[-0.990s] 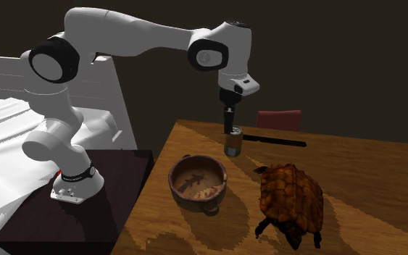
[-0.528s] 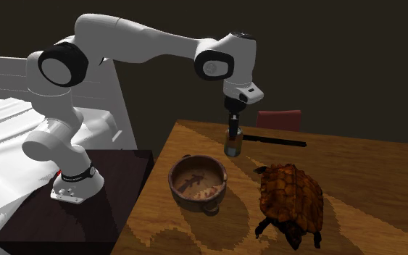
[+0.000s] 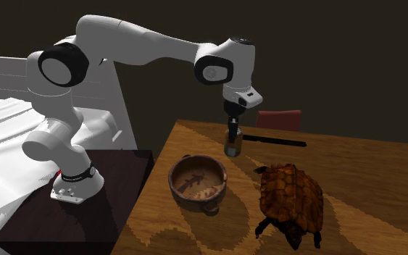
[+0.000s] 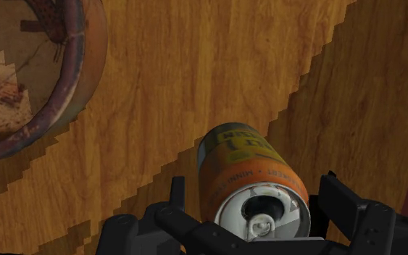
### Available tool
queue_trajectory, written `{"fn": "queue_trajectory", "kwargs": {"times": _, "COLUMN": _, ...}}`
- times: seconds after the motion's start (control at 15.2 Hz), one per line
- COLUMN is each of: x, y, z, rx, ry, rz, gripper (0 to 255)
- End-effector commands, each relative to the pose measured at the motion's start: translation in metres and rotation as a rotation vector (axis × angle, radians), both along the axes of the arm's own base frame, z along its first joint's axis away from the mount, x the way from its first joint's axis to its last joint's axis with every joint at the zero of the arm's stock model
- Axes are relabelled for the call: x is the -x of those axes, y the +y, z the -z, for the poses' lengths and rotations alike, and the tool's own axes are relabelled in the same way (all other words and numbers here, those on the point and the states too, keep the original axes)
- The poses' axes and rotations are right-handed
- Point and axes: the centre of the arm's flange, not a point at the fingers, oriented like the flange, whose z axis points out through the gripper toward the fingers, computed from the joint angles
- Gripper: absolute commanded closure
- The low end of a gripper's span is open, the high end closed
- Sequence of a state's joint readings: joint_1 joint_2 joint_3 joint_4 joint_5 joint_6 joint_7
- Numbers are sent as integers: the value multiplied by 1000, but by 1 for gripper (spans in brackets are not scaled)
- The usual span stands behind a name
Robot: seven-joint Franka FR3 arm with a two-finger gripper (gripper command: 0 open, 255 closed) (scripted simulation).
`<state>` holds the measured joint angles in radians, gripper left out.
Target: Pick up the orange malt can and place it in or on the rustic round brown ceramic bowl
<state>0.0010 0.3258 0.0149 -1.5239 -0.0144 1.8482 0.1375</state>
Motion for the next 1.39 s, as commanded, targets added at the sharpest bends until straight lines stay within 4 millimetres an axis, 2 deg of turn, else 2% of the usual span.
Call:
{"fn": "queue_trajectory", "kwargs": {"times": 0.0, "x": 0, "y": 0, "z": 0, "rx": 0, "ry": 0, "rz": 0, "gripper": 0}}
{"fn": "queue_trajectory", "kwargs": {"times": 0.07, "x": 0, "y": 0, "z": 0, "rx": 0, "ry": 0, "rz": 0, "gripper": 255}}
{"fn": "queue_trajectory", "kwargs": {"times": 0.66, "x": 0, "y": 0, "z": 0, "rx": 0, "ry": 0, "rz": 0, "gripper": 255}}
{"fn": "queue_trajectory", "kwargs": {"times": 1.32, "x": 0, "y": 0, "z": -53, "rx": 0, "ry": 0, "rz": 0, "gripper": 255}}
